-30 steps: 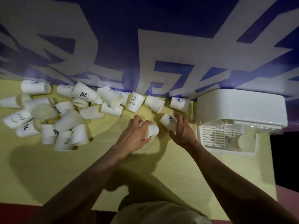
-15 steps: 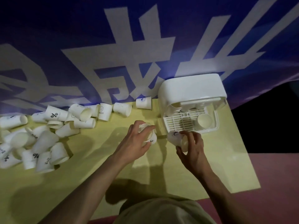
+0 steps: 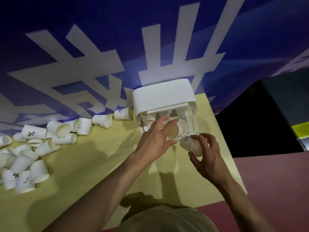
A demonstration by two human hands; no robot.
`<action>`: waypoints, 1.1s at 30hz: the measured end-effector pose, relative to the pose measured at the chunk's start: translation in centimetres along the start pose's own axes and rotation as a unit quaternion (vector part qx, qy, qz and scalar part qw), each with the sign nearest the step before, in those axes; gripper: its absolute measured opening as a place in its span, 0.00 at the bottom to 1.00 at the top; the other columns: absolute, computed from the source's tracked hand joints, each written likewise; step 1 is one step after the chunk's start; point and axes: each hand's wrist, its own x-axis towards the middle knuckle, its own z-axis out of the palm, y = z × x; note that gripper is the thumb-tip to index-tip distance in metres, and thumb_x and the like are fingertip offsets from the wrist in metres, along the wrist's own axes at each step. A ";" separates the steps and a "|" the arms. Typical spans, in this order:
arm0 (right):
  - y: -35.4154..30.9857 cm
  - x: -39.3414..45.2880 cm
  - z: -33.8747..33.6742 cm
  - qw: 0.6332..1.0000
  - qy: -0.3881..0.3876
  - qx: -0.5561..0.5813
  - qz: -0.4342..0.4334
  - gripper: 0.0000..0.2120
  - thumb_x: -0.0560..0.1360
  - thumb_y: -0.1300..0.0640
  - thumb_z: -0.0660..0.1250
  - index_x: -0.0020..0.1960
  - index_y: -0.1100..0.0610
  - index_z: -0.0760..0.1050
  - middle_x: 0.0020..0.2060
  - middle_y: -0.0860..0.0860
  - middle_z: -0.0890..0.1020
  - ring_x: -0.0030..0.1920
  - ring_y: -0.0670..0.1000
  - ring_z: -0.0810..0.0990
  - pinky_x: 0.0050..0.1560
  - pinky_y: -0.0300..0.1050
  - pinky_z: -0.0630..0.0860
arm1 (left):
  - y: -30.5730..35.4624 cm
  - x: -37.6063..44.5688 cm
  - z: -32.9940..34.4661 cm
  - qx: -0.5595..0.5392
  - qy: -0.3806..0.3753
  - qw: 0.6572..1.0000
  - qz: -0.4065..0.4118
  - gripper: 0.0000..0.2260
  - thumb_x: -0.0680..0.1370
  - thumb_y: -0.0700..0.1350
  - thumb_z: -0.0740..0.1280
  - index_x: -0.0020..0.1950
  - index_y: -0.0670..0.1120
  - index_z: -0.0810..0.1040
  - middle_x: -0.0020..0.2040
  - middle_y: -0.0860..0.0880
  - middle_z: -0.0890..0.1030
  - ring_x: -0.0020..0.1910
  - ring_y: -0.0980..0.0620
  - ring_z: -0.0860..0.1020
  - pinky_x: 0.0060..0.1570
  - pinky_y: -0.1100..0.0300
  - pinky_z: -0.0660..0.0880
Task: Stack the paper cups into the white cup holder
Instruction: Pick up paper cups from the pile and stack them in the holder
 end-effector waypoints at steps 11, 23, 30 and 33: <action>4.8 0.8 -3.3 1.000 -0.019 0.020 0.001 0.30 0.73 0.57 0.76 0.71 0.45 0.70 0.70 0.51 0.65 0.63 0.56 0.75 0.55 0.48 0.80 | 1.9 5.3 5.0 0.073 -0.065 0.995 -0.038 0.32 0.77 0.52 0.73 0.78 0.57 0.63 0.74 0.50 0.64 0.69 0.48 0.71 0.55 0.51 0.79; 8.4 1.1 -3.7 0.998 -0.034 0.019 0.040 0.31 0.74 0.54 0.75 0.73 0.44 0.68 0.71 0.50 0.66 0.63 0.56 0.75 0.56 0.43 0.75 | 1.0 8.7 9.2 0.078 -0.187 0.975 -0.088 0.33 0.78 0.49 0.73 0.79 0.55 0.60 0.79 0.50 0.60 0.72 0.44 0.70 0.63 0.45 0.75; 8.4 3.1 -3.8 0.998 -0.036 0.030 0.042 0.31 0.75 0.53 0.75 0.74 0.44 0.67 0.70 0.50 0.66 0.65 0.54 0.74 0.60 0.47 0.77 | 0.3 8.7 10.3 0.054 -0.196 0.976 -0.084 0.34 0.79 0.47 0.71 0.81 0.56 0.57 0.82 0.52 0.54 0.78 0.46 0.61 0.71 0.50 0.67; 7.1 4.4 -3.9 0.999 -0.037 0.026 0.025 0.31 0.75 0.52 0.74 0.74 0.44 0.66 0.71 0.49 0.66 0.65 0.53 0.75 0.57 0.43 0.76 | 0.2 7.8 10.0 0.047 -0.192 0.976 -0.089 0.39 0.79 0.49 0.71 0.82 0.59 0.49 0.83 0.53 0.48 0.81 0.48 0.51 0.71 0.47 0.68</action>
